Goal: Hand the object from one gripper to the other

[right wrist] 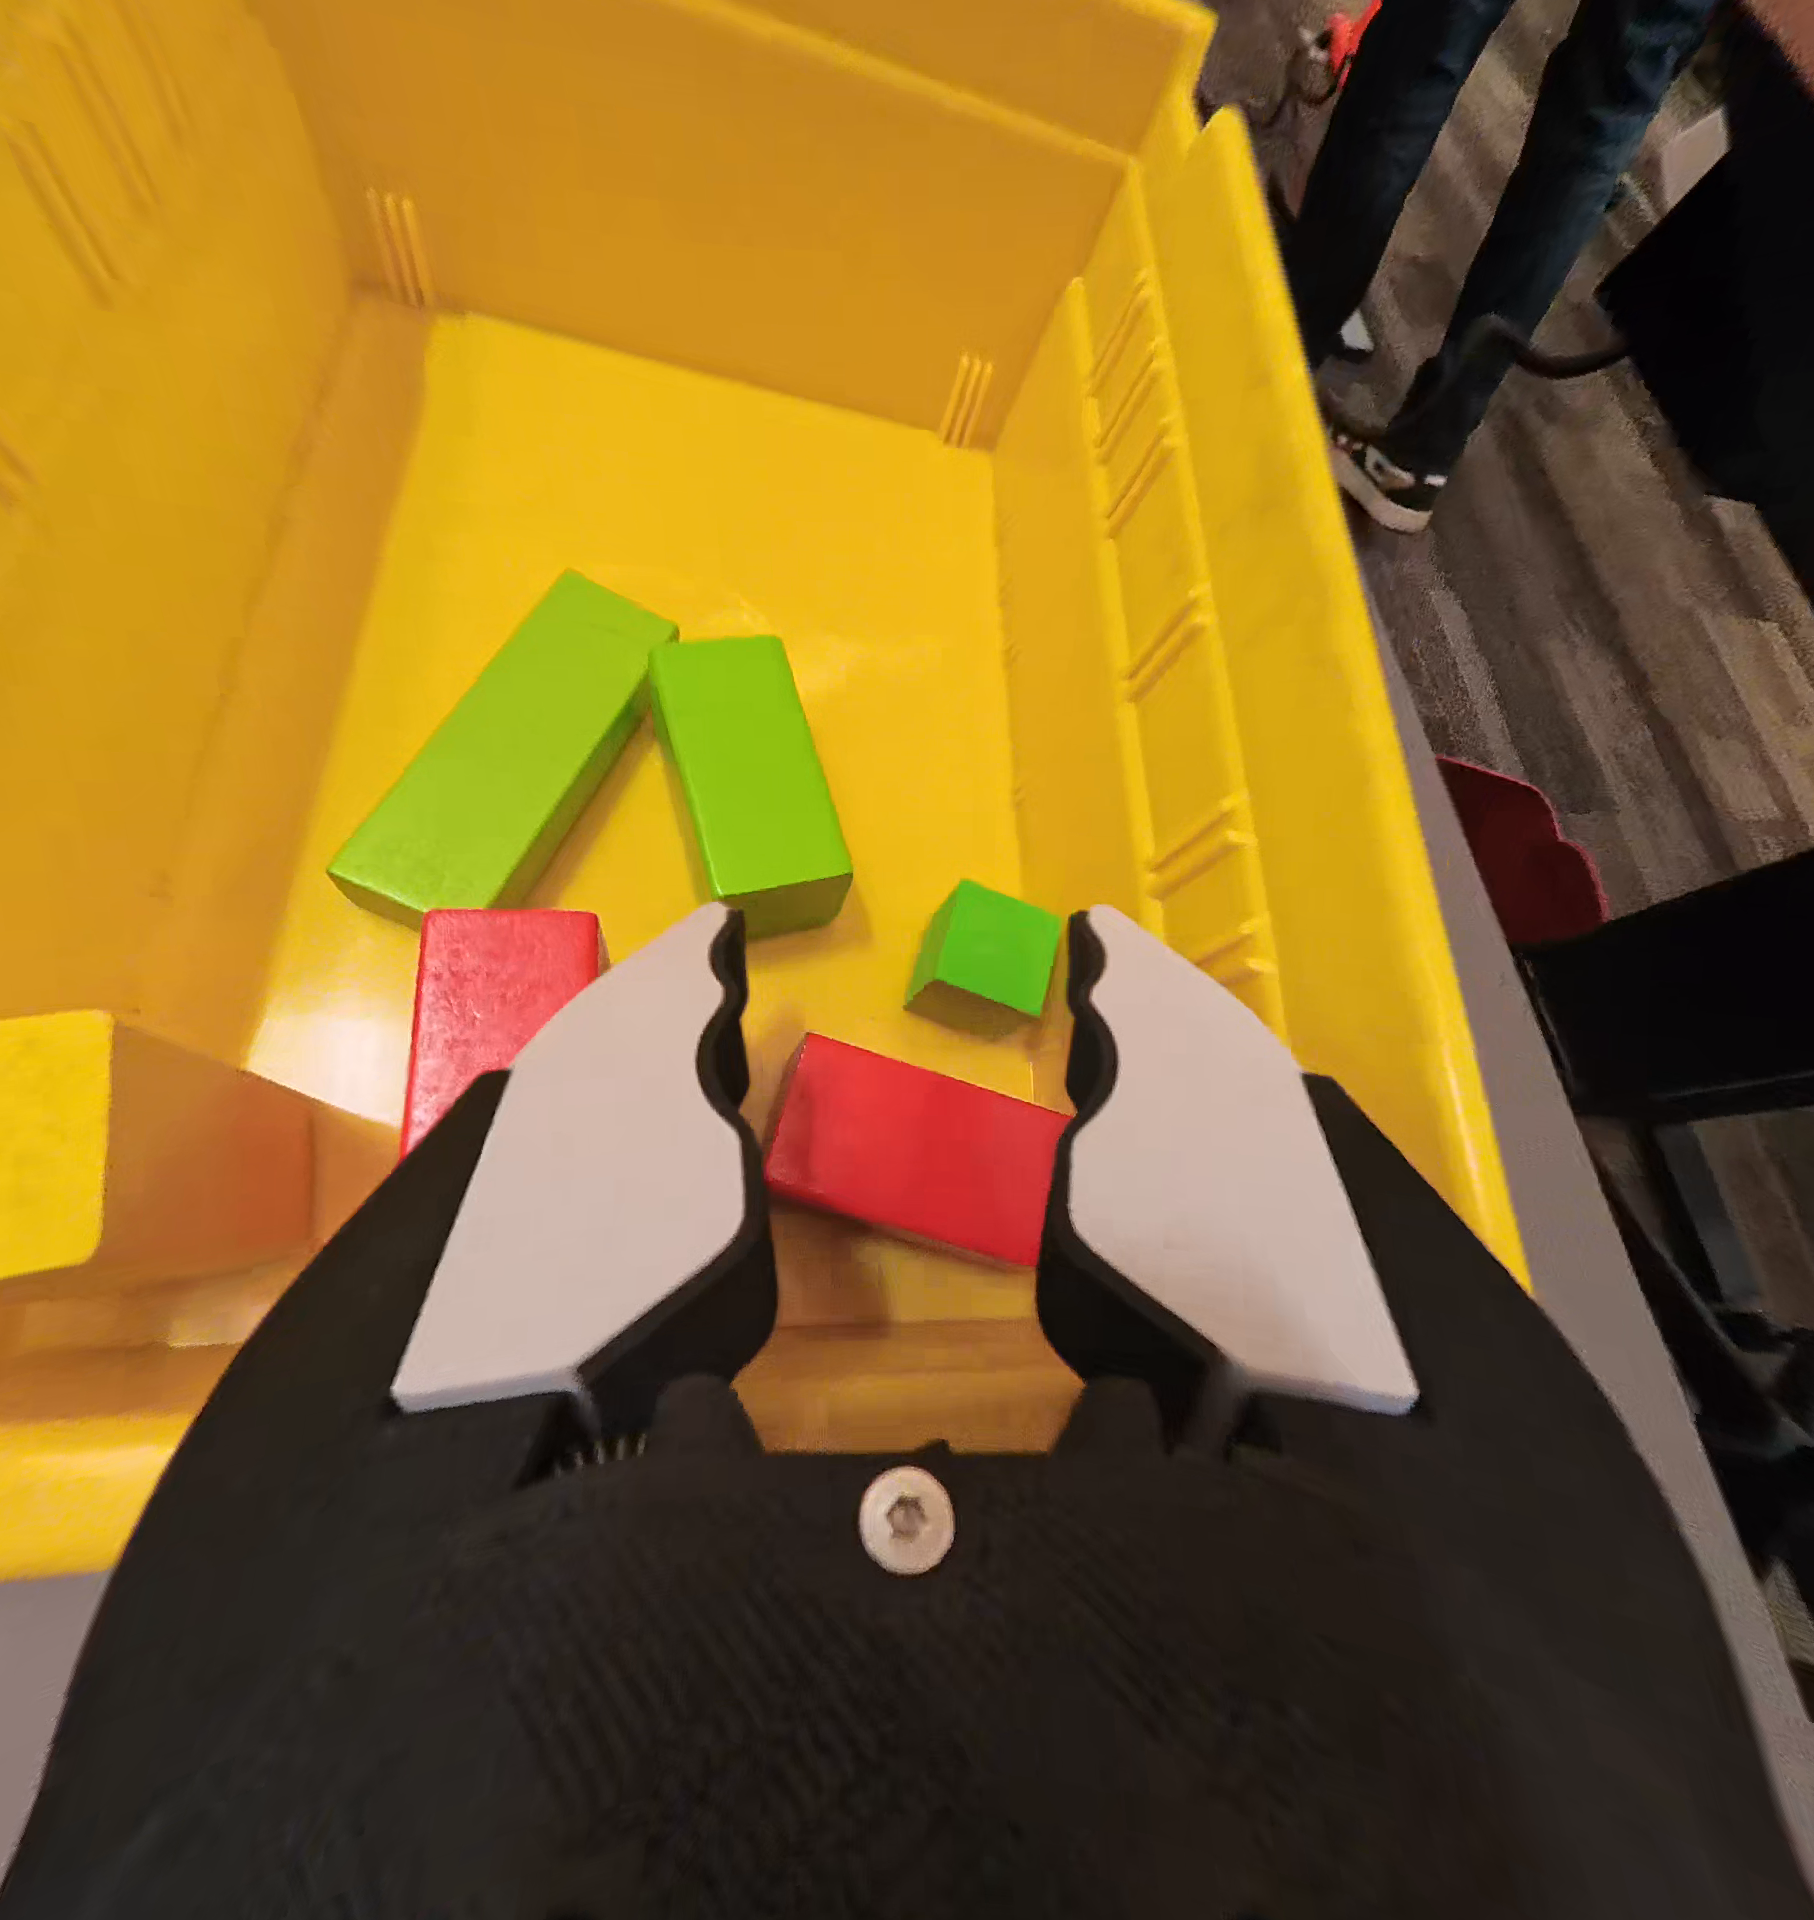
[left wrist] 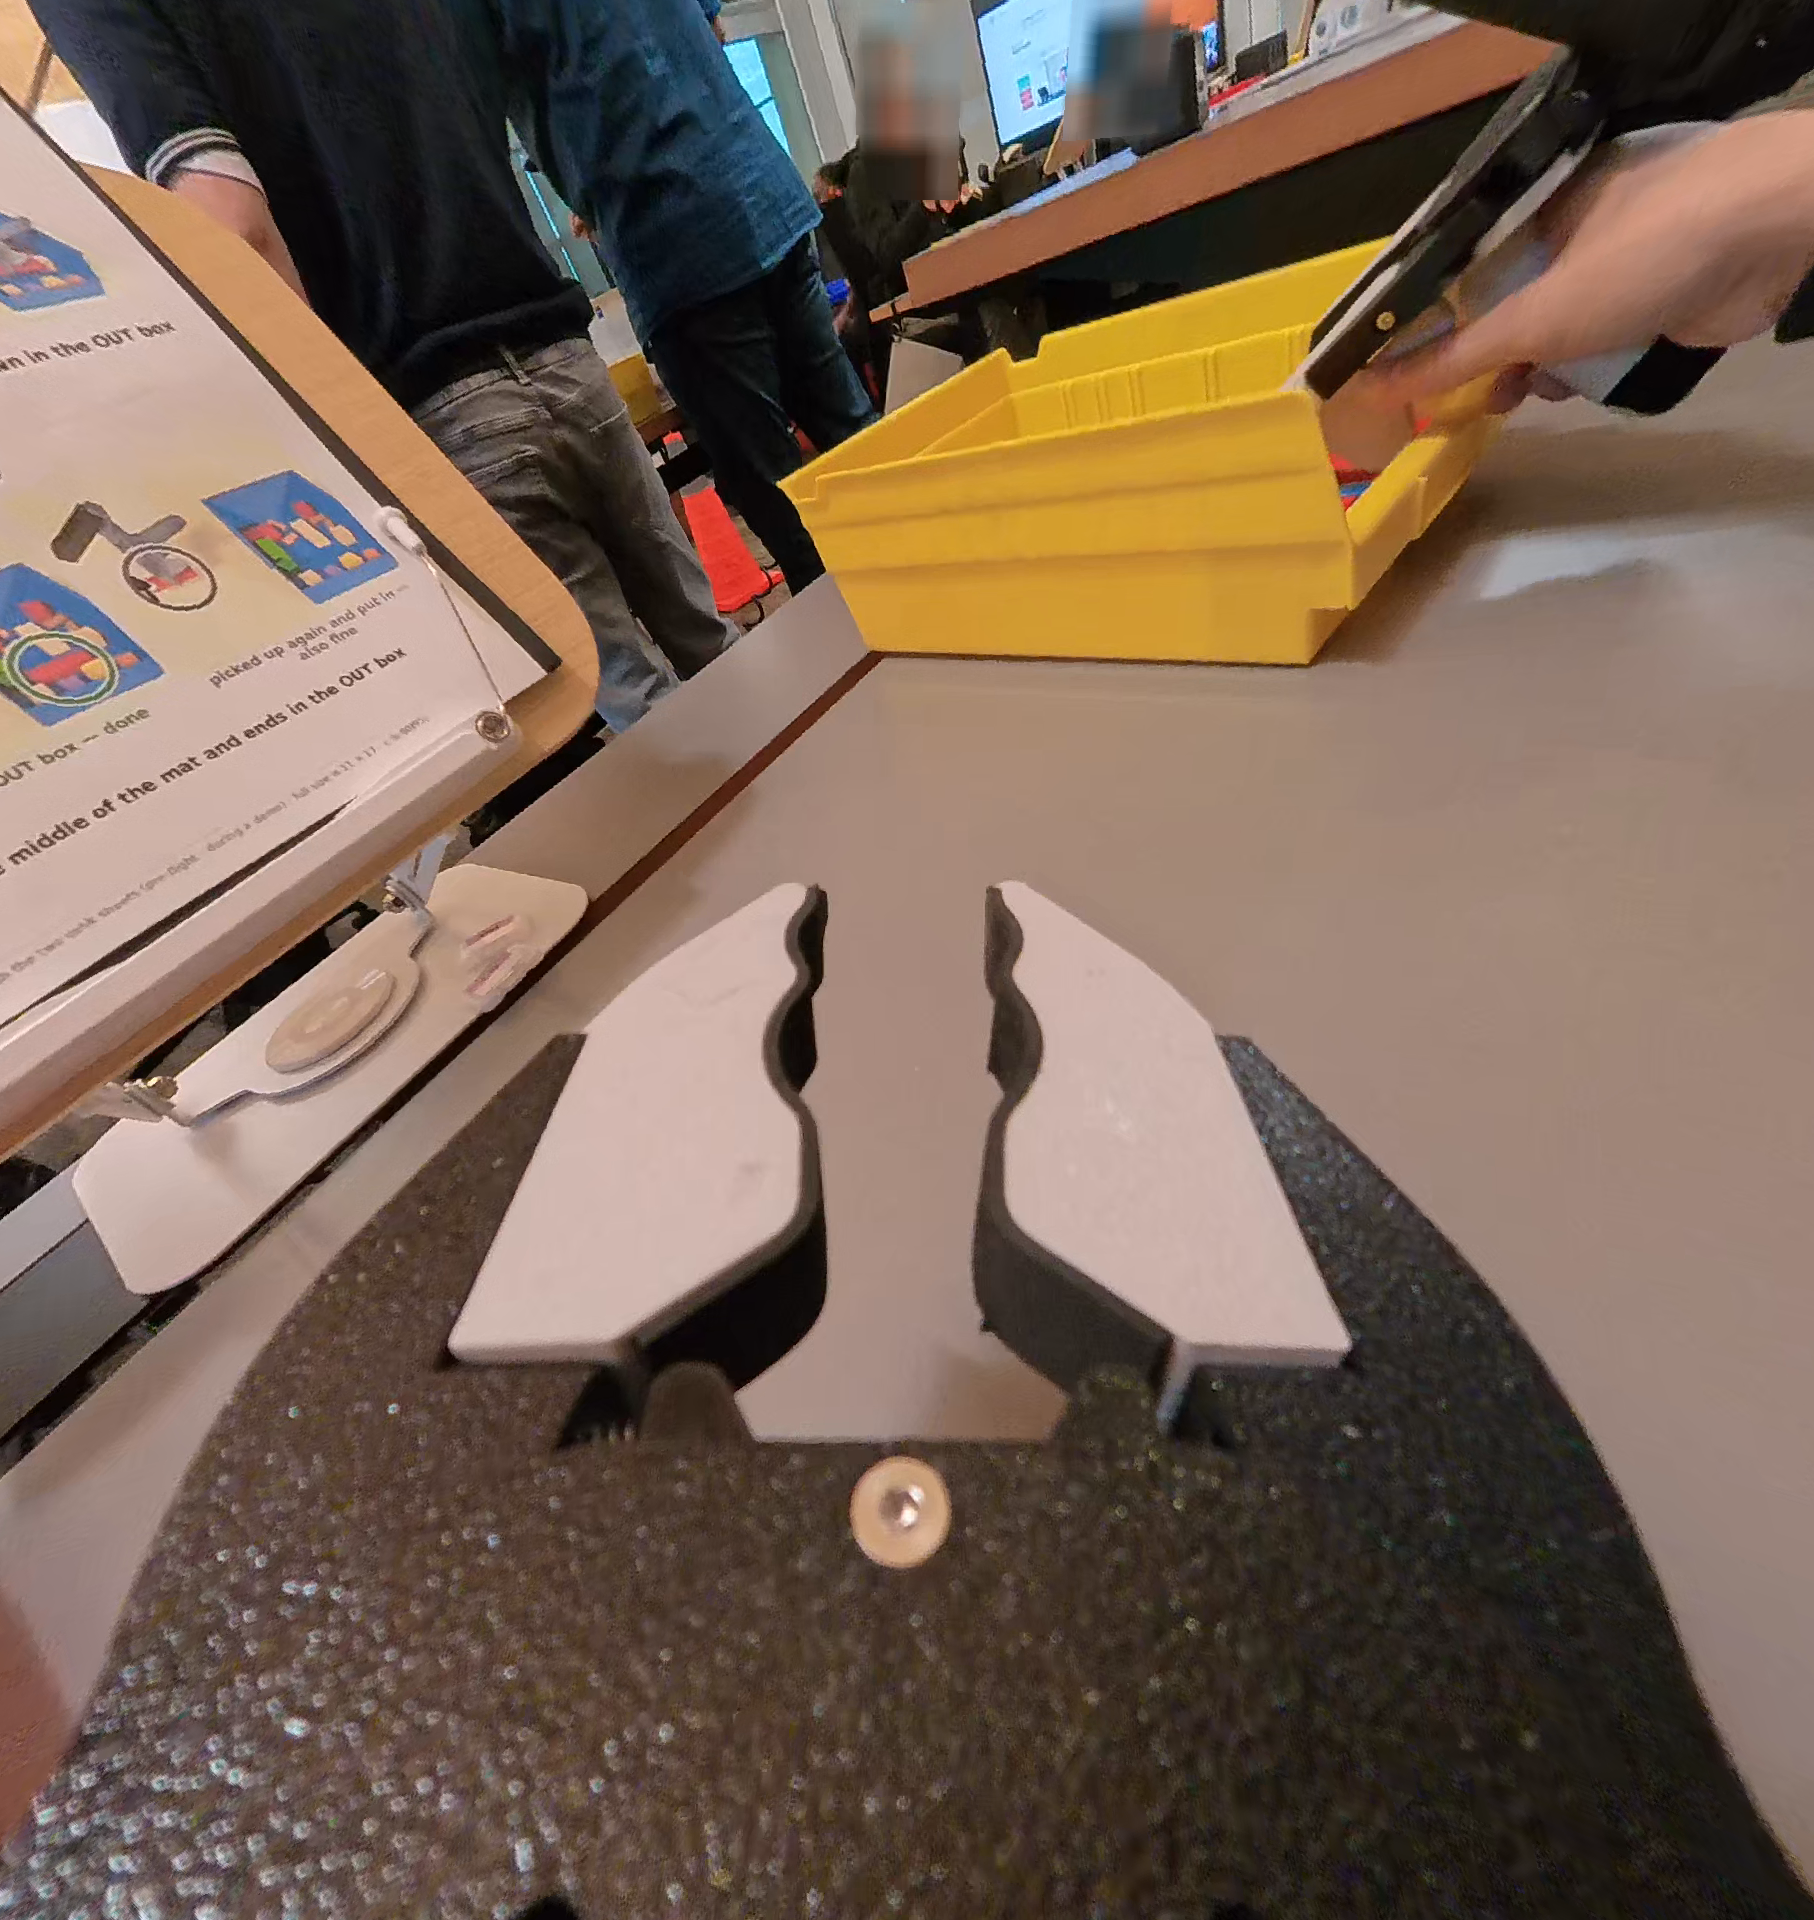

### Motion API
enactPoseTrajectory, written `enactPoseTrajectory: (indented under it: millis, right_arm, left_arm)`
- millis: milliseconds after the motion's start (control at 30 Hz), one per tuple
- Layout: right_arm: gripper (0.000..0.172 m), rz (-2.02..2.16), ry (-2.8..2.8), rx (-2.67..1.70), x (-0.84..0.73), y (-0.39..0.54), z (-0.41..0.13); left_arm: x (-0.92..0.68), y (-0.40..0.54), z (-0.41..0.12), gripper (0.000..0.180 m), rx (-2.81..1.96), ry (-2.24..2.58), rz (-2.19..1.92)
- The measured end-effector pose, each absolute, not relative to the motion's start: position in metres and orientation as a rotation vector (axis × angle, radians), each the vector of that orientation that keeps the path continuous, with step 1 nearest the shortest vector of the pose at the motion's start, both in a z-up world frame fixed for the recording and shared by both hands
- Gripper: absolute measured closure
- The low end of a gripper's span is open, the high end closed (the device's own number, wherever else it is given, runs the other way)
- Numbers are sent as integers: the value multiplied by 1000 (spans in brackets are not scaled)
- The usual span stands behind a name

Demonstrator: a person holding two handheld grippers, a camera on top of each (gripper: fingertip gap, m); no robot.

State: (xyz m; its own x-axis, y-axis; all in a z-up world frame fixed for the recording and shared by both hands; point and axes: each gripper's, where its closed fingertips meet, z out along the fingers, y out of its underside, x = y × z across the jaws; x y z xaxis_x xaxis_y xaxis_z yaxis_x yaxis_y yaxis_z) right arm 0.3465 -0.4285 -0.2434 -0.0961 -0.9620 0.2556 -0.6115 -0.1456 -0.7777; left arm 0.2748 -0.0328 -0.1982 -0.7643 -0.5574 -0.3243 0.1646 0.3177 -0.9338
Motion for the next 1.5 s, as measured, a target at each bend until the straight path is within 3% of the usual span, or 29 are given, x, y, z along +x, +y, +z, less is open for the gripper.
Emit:
enactPoseTrajectory:
  millis: [200, 400, 633, 767, 1067, 1233, 1500]
  right_arm:
    - [83, -1219, 1477, -1617, 346, -394, -198]
    - [81, -1177, 1256, -1603, 351, -348, -178]
    - [86, -1215, 1148, -1668, 351, -325, -171]
    - [89, -1246, 1123, -1729, 352, -321, -176]
    - [89, -1242, 1115, -1754, 351, -321, -177]
    - [75, -1161, 1079, -1711, 347, -313, -169]
    - [69, -1027, 1013, -1640, 343, -295, -156]
  left_arm:
    - [280, -11, -165, 151, -487, 1904, -1516]
    - [275, 66, -140, 147, -749, 1934, -1337]
    - [286, 236, -168, 138, -1082, 2196, -631]
    - [274, 300, -203, 130, -1501, 2353, -245]
    - [274, 325, -255, 123, -1980, 2260, -31]
    - [278, 330, -266, 122, -2047, 2175, 55]
    - [280, 340, -283, 131, -2036, 2165, 228]
